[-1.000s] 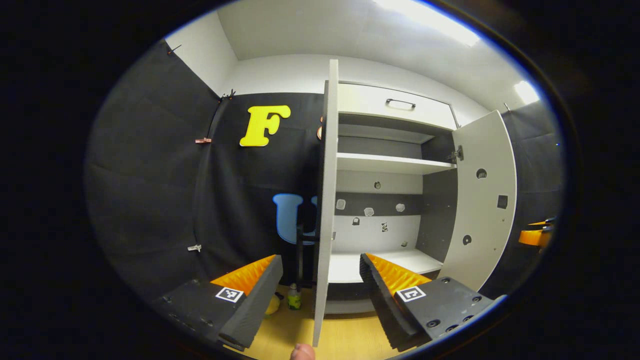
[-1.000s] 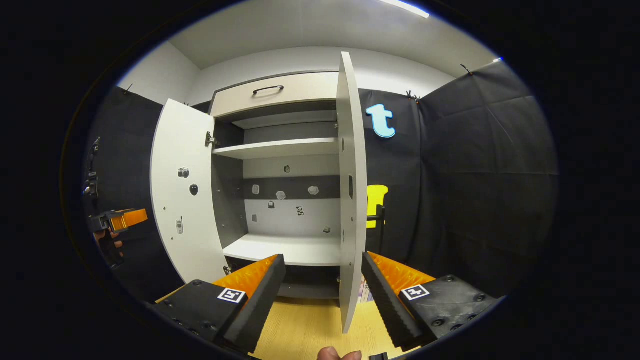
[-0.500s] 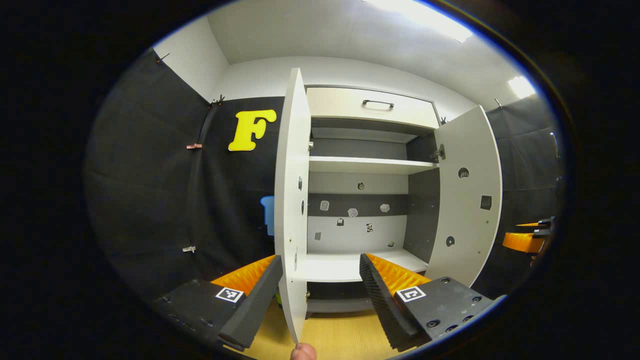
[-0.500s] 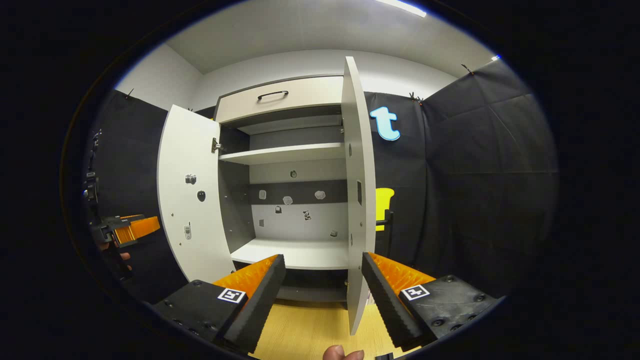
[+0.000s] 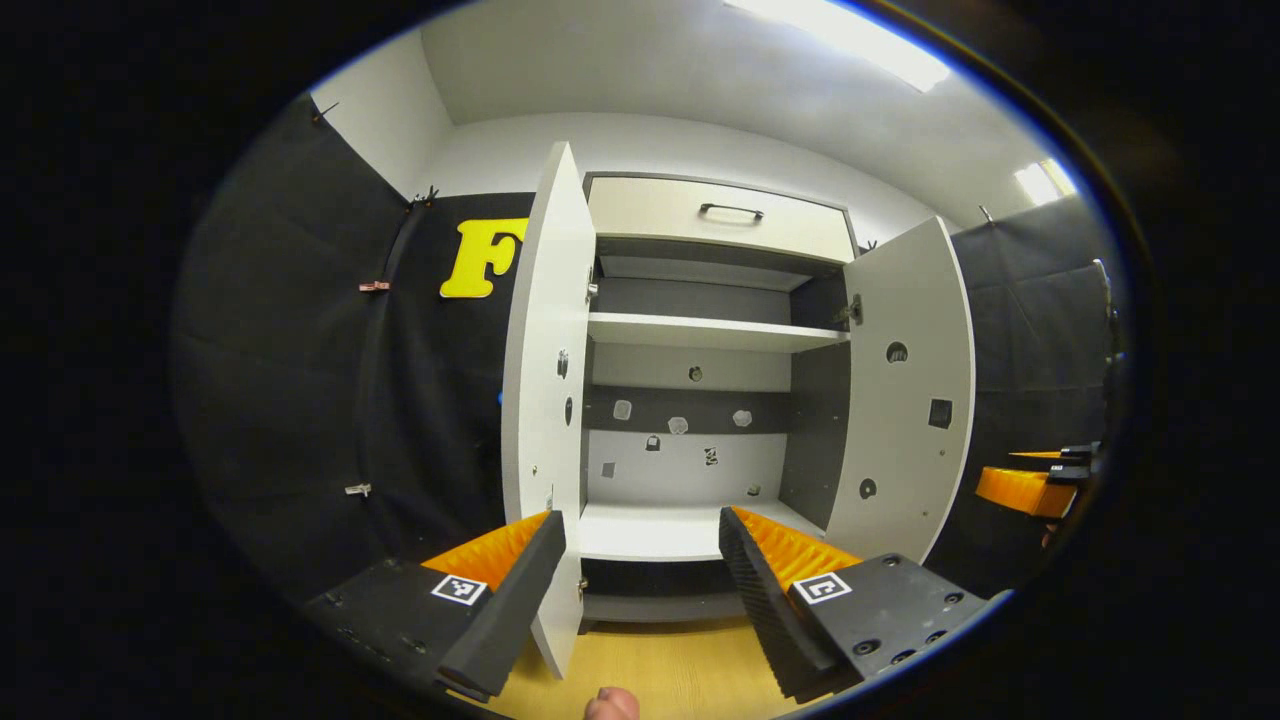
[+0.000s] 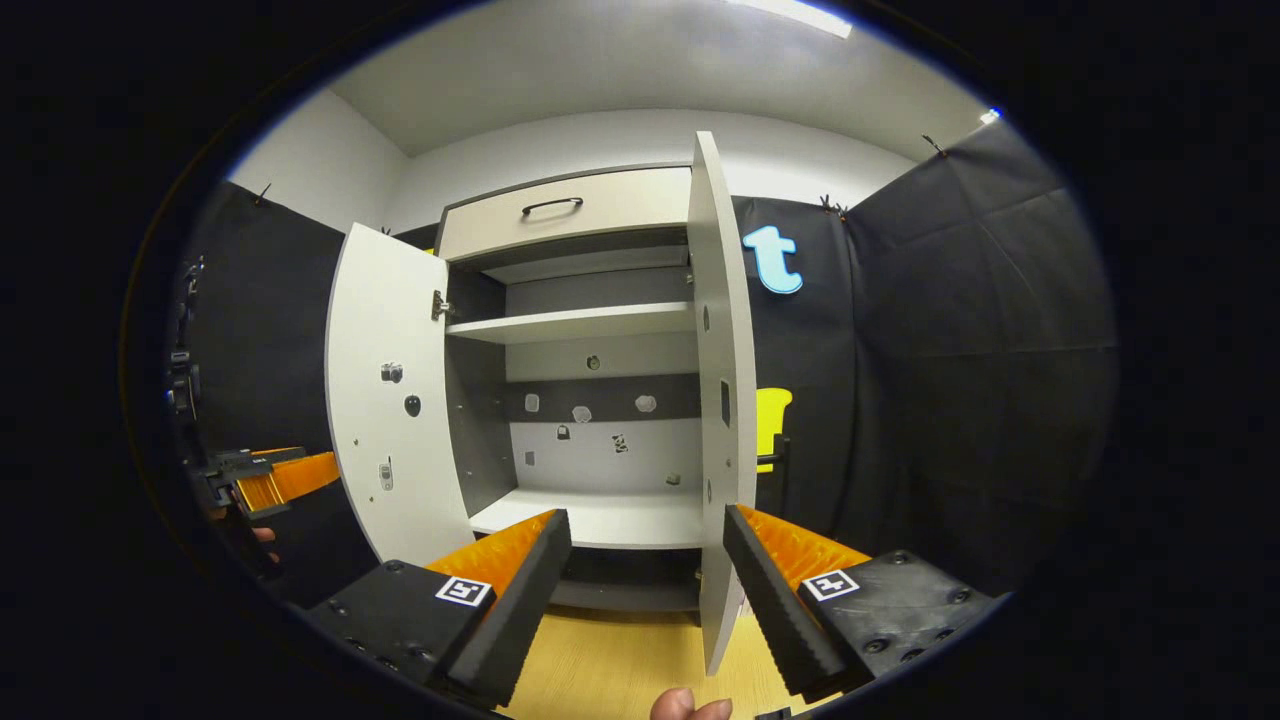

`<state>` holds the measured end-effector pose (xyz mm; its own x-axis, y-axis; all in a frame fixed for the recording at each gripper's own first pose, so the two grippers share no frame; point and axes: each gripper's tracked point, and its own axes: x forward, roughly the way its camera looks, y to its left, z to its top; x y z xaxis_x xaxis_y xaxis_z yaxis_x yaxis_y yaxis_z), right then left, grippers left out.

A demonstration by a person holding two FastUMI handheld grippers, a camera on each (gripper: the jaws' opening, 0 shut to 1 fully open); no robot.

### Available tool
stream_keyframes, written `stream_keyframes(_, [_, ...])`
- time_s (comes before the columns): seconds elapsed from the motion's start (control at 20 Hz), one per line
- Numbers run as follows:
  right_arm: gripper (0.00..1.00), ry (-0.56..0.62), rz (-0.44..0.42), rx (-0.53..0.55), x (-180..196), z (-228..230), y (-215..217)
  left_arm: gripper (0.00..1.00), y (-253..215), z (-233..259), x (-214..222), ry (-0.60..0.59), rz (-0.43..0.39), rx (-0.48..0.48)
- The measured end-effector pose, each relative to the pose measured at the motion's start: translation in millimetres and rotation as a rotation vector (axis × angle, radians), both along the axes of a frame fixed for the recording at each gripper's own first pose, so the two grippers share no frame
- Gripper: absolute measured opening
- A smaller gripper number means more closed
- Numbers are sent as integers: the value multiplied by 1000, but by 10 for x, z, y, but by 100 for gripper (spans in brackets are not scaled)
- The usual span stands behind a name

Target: Open the right door of the double-door shoe cabinet with the right hand, and open the left door with the left hand.

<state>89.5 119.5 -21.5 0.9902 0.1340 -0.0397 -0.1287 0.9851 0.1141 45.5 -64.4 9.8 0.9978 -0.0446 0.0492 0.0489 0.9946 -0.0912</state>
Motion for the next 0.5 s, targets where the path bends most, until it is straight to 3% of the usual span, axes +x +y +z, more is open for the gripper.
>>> stream_keyframes(0.5, [97,8,9,5,-16,-10,35,95,-269,-5,-42,6,-31,43])
